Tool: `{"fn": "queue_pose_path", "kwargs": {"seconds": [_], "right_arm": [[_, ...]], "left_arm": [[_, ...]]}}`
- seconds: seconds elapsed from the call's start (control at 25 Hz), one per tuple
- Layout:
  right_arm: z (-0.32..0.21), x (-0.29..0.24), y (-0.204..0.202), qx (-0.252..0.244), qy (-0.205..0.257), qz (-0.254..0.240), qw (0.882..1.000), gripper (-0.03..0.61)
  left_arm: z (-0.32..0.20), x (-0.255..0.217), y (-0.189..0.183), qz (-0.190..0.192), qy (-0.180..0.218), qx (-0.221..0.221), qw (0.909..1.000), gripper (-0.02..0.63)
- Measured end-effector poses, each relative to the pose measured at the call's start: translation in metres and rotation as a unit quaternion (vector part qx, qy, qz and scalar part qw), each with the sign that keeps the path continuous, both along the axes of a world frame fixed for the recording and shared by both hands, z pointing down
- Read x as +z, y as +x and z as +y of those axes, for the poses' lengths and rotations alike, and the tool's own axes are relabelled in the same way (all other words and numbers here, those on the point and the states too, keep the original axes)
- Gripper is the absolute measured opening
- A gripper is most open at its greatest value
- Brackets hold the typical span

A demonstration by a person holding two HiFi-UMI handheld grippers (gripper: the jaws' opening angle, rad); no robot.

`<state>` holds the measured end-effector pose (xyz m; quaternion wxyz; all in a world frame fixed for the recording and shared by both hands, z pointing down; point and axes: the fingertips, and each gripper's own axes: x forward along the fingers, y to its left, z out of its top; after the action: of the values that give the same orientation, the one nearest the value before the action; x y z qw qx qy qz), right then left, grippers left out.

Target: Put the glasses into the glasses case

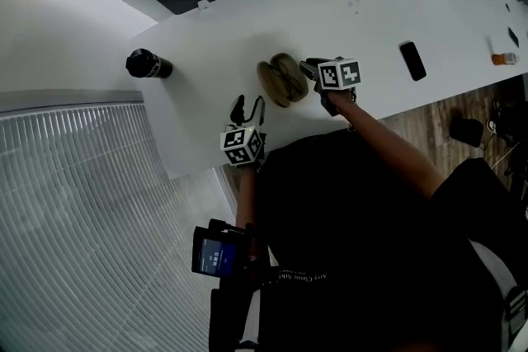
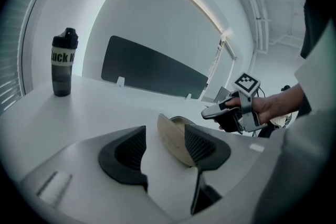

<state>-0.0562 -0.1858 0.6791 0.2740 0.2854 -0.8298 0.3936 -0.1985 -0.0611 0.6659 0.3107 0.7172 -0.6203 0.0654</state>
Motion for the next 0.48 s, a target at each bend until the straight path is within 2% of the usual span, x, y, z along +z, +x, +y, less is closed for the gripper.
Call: {"fn": "queue_pose_path", "kwargs": {"seconds": [0.24, 0.48], "right_arm": [[0.005, 0.023, 0.004, -0.014, -0.003, 0.023, 1.0, 0.103], [0.003, 0.031, 0.006, -0.014, 0.007, 0.035, 0.999, 0.095]], "left_arm": [[-0.013, 0.027, -0.007, 0.053, -0.027, -0.03, 0.9978, 0.239], [-0.021, 0.042, 0.006, 0.076, -0.047, -0.011, 0.9959, 0.236]]}}
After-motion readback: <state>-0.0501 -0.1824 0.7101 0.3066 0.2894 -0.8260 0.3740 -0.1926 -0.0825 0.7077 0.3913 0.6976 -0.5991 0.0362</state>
